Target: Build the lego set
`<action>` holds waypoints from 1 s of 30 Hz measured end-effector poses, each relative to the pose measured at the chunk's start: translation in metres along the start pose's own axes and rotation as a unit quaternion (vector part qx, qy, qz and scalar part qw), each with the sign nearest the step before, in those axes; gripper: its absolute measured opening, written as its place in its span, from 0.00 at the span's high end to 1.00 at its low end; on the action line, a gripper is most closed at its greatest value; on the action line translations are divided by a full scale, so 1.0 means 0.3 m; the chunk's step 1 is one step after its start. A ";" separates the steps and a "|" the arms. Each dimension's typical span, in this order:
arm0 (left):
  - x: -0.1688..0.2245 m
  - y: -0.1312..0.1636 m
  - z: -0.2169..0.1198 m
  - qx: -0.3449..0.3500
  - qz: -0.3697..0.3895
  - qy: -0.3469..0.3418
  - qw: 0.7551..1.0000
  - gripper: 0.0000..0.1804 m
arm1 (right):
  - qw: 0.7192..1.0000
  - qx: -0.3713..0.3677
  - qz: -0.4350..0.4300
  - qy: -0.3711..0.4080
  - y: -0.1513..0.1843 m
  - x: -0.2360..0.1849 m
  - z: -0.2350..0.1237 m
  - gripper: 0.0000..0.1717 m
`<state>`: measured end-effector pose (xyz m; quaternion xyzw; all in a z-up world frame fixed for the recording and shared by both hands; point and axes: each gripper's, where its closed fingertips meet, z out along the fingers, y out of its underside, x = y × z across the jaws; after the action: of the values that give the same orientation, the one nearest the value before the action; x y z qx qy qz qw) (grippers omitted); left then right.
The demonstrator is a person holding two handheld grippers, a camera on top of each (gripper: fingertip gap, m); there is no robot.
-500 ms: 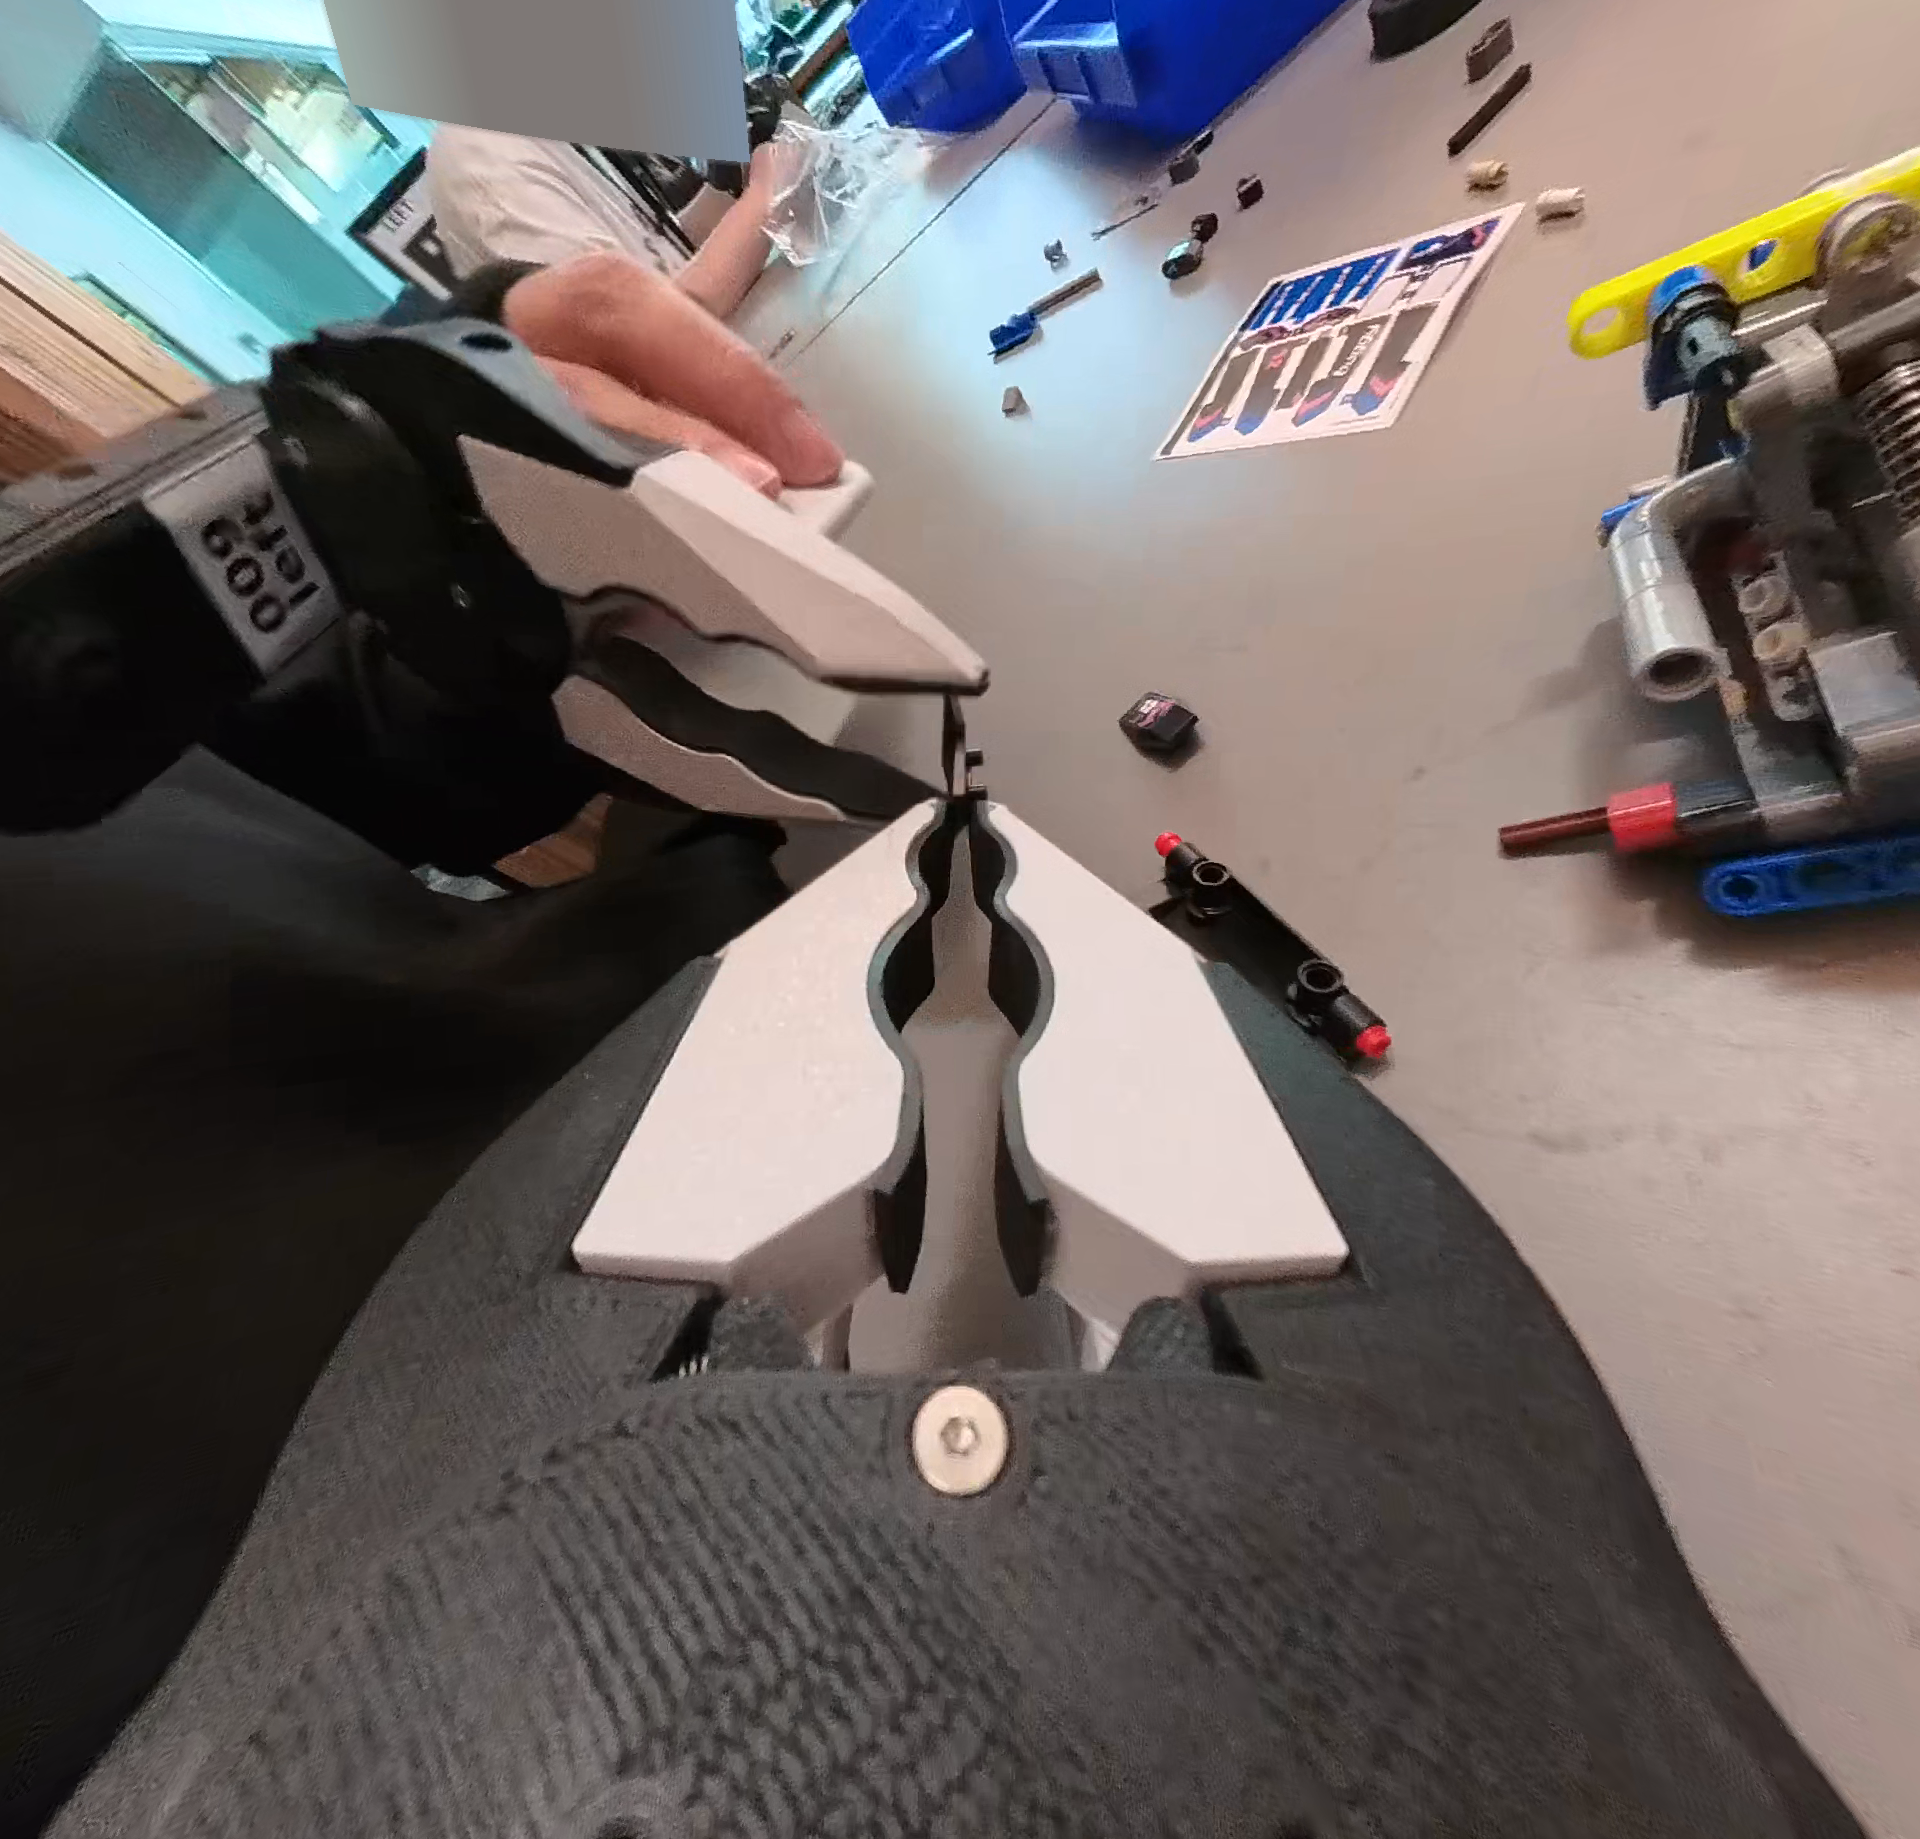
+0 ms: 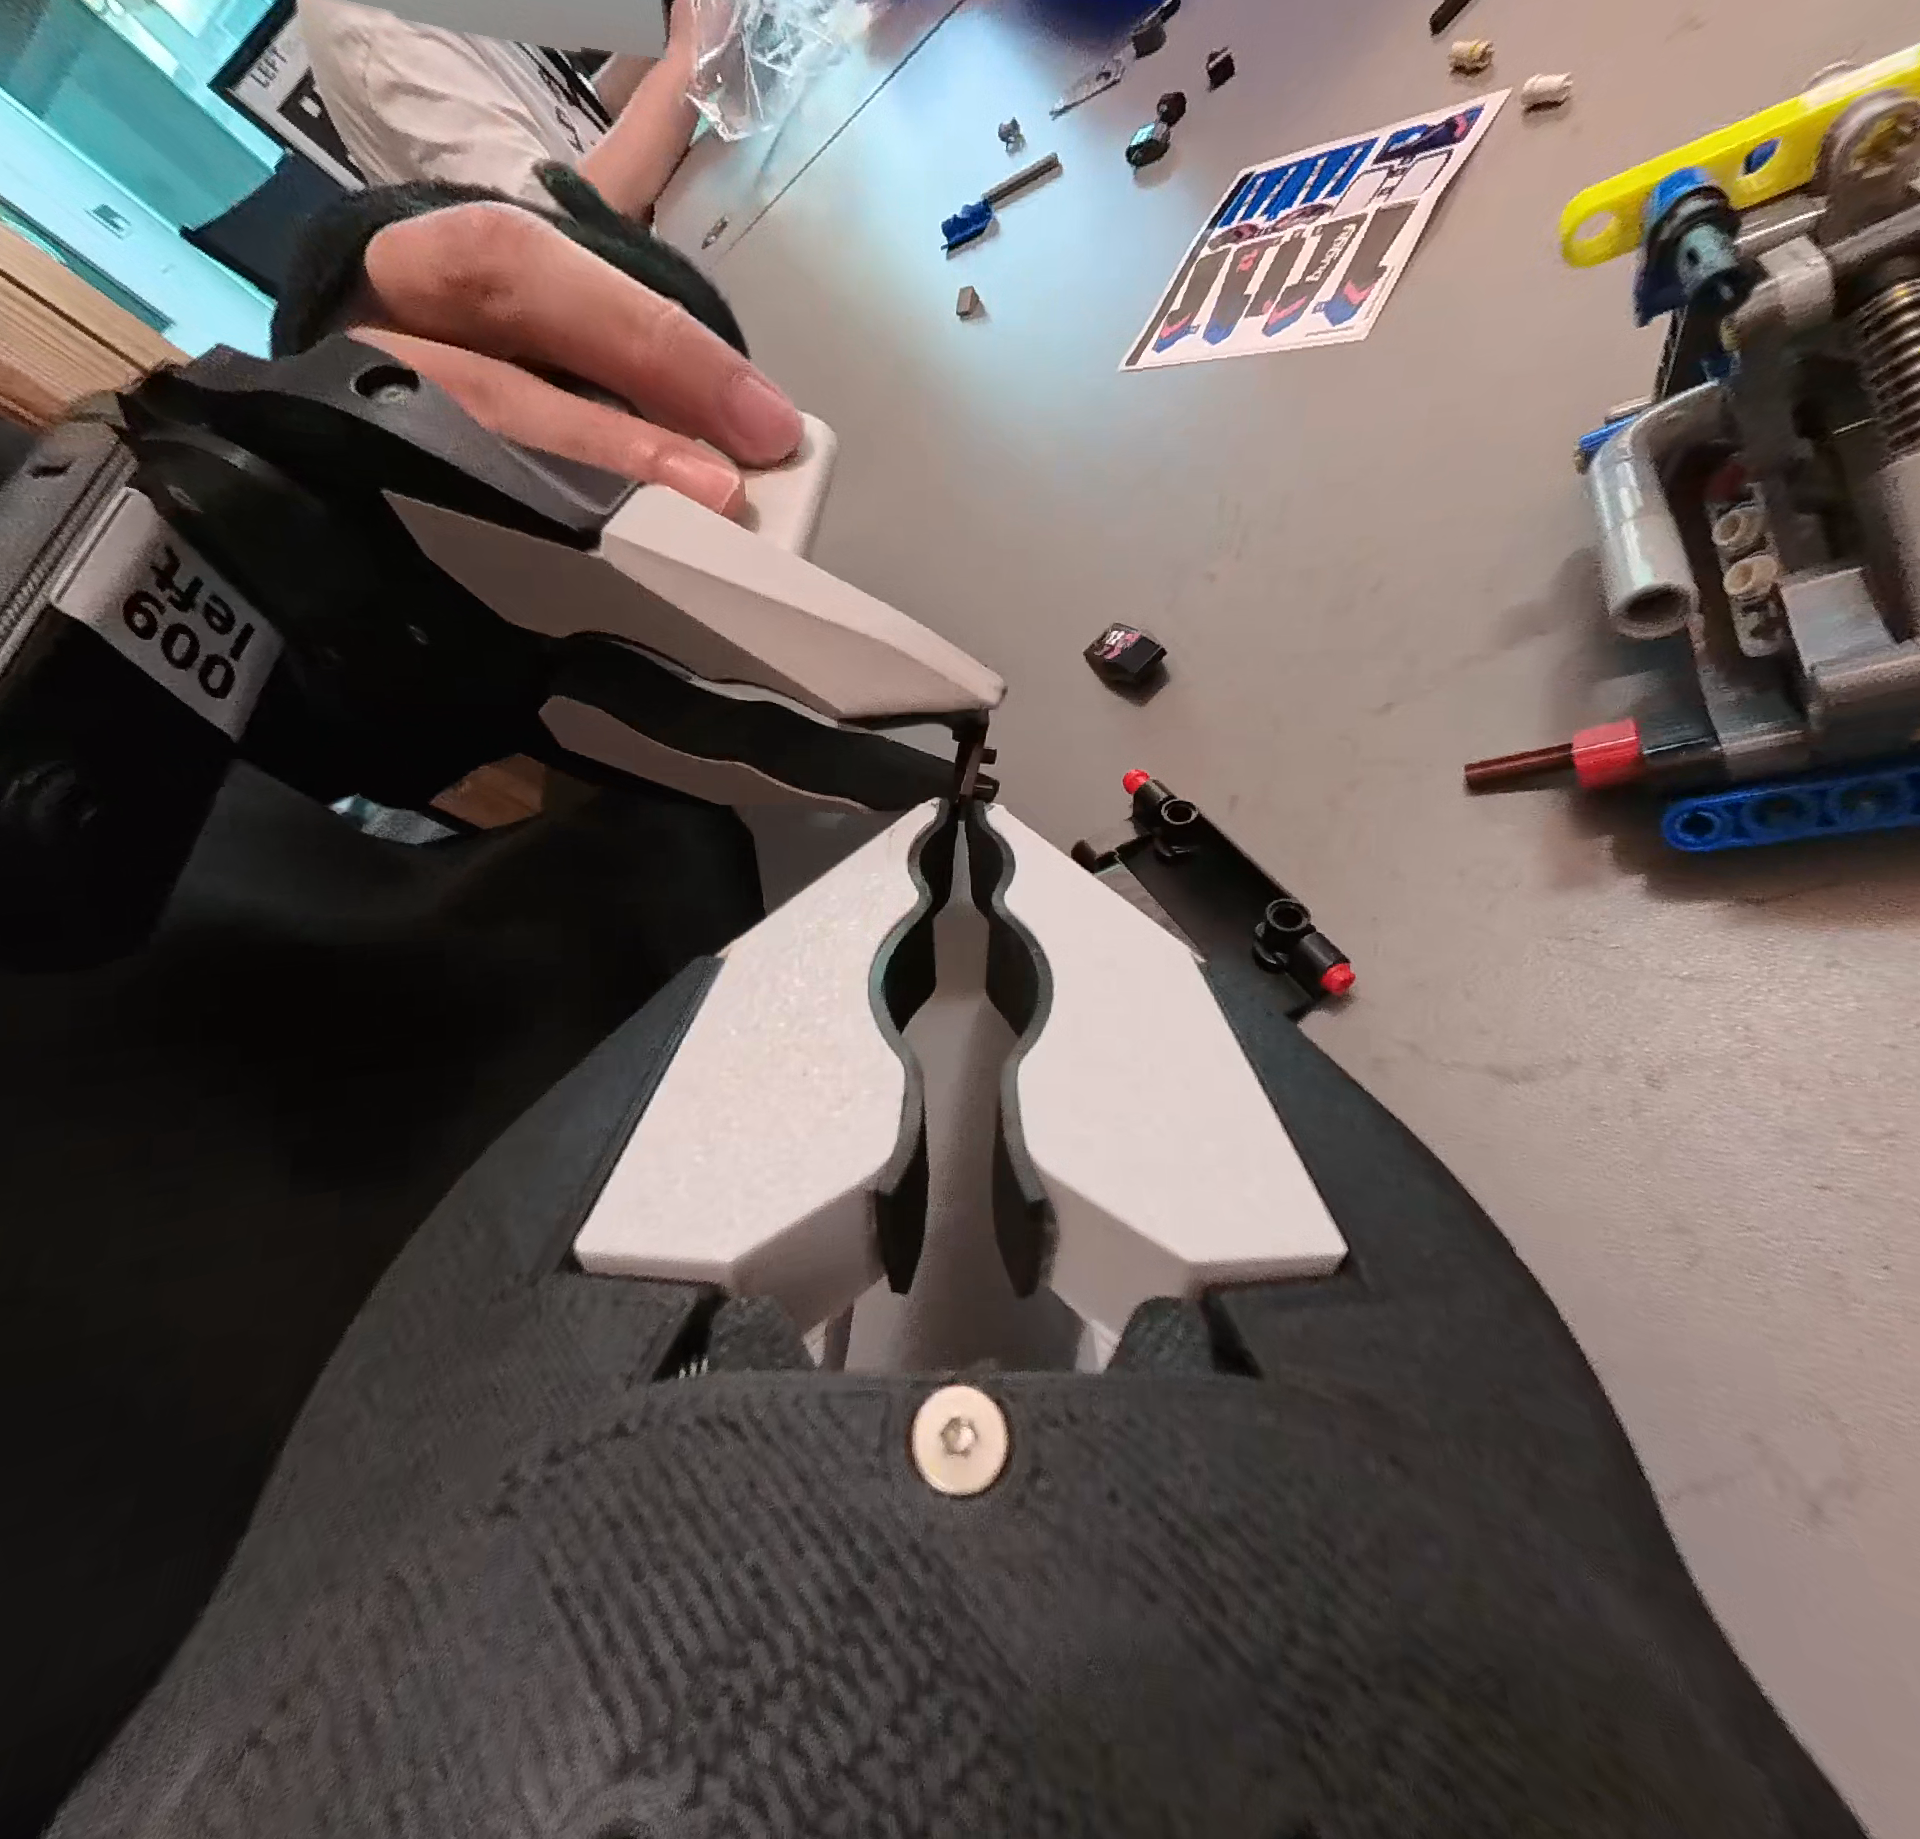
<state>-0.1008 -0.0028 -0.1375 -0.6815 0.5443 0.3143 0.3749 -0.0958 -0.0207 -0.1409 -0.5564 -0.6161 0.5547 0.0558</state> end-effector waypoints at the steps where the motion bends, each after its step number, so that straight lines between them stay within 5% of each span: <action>1: 0.003 -0.001 0.001 -0.001 0.001 0.005 1.000 0.89 | 1.000 -0.006 -0.003 0.003 0.004 0.001 0.002 1.00; 7: 0.001 0.012 0.003 0.010 -0.078 0.028 0.996 1.00 | 1.000 0.002 -0.026 0.018 -0.006 0.007 0.000 1.00; 10: 0.000 0.002 -0.001 0.039 -0.181 0.047 0.982 1.00 | 0.998 0.027 -0.046 0.022 -0.034 0.004 -0.008 1.00; 15: 0.019 0.042 0.011 0.041 -0.232 0.054 0.970 1.00 | 0.995 -0.010 -0.064 0.079 0.001 0.068 -0.017 1.00; 22: 0.026 0.114 -0.005 0.041 -0.350 0.061 0.934 1.00 | 0.965 -0.046 -0.115 0.233 0.018 0.243 -0.277 1.00; 26: 0.014 0.107 -0.008 0.065 -0.407 0.075 0.908 1.00 | 0.952 -0.081 -0.110 0.274 0.072 0.322 -0.315 0.84; 30: -0.001 0.081 -0.006 0.092 -0.442 0.087 0.888 1.00 | 0.953 -0.069 -0.114 0.270 0.060 0.328 -0.246 0.86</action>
<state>-0.1246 -0.0073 -0.1402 -0.8387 0.2436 0.0037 0.4870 -0.0706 0.0946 -0.1804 -0.6139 -0.6743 0.3293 0.2448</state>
